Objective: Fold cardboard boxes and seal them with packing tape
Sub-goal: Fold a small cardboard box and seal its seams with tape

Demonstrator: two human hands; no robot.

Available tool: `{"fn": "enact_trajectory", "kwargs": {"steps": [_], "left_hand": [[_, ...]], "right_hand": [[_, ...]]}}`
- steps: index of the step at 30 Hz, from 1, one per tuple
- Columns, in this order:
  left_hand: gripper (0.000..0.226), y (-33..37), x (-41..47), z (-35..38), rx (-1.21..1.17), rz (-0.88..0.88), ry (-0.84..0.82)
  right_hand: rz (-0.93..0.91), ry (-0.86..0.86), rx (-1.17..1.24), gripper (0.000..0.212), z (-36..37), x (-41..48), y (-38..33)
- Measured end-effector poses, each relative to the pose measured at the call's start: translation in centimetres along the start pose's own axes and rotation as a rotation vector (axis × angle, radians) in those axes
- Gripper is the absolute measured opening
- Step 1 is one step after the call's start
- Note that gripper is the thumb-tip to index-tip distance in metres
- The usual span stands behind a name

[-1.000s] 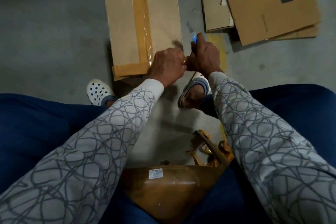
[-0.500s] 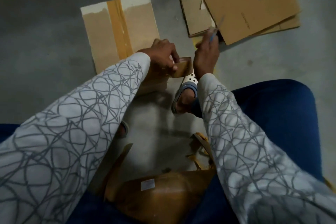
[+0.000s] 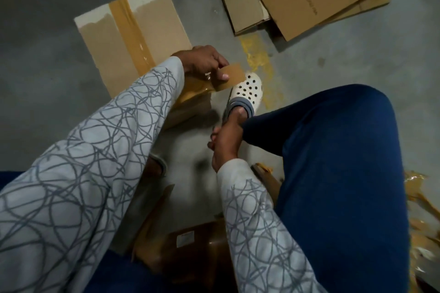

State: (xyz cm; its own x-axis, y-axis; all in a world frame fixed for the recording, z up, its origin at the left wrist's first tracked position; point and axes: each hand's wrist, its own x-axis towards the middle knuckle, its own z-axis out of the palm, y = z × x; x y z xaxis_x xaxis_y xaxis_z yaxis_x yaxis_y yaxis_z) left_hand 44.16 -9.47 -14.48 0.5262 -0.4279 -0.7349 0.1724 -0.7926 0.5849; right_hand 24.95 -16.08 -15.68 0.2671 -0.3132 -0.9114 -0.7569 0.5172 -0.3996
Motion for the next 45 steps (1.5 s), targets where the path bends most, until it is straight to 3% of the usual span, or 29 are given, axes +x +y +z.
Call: {"fn": "enact_trajectory", "kwargs": {"steps": [2, 5, 10, 13, 17, 21, 25, 33, 37, 42, 45], "left_hand": [[0.035, 0.1, 0.0, -0.2, -0.060, 0.009, -0.006], [0.041, -0.2, 0.2, -0.7, -0.154, 0.017, -0.001], [0.038, -1.0, 0.3, -0.6, -0.127, 0.031, 0.030], [0.037, -1.0, -0.1, -0.2, -0.165, 0.037, 0.059], [0.038, -0.8, -0.3, -0.3, -0.150, 0.000, 0.075], [0.037, -0.9, -0.2, -1.7, -0.074, -0.122, -0.025], [0.030, -2.9, -0.3, -2.5, -0.234, -0.143, -0.043], [0.033, -4.7, 0.1, -0.1, -0.471, -0.033, 0.237], [0.032, -5.1, 0.4, 0.0, -0.462, -0.010, 0.239], [0.033, -4.7, 0.2, 0.2, -0.477, -0.009, 0.254], [0.033, -4.8, 0.4, 0.3, -0.482, -0.016, 0.268]], "right_hand": [[-0.096, -0.023, -0.204, 0.096, -0.4, -1.3, 1.1], [-0.319, -0.106, -0.541, 0.069, -1.6, -3.7, 1.9], [-0.493, -0.046, -0.852, 0.062, -1.8, -2.1, 1.1], [-0.486, -0.082, -0.726, 0.054, -1.2, -1.0, 0.7], [-0.240, -0.301, -0.315, 0.046, 0.4, -1.2, 1.5], [-0.214, -0.432, -0.284, 0.046, 1.5, -2.4, 2.8], [-0.196, -0.464, -0.324, 0.043, 1.6, -2.6, 3.2], [-0.267, -0.449, -0.420, 0.047, 2.6, -2.1, 4.3], [-0.247, -0.457, -0.378, 0.046, 2.6, -1.7, 4.2], [-0.361, -0.207, -0.399, 0.059, 1.1, -1.0, 1.3], [-0.331, -0.076, -0.367, 0.061, 0.3, 0.1, -0.8]]}}
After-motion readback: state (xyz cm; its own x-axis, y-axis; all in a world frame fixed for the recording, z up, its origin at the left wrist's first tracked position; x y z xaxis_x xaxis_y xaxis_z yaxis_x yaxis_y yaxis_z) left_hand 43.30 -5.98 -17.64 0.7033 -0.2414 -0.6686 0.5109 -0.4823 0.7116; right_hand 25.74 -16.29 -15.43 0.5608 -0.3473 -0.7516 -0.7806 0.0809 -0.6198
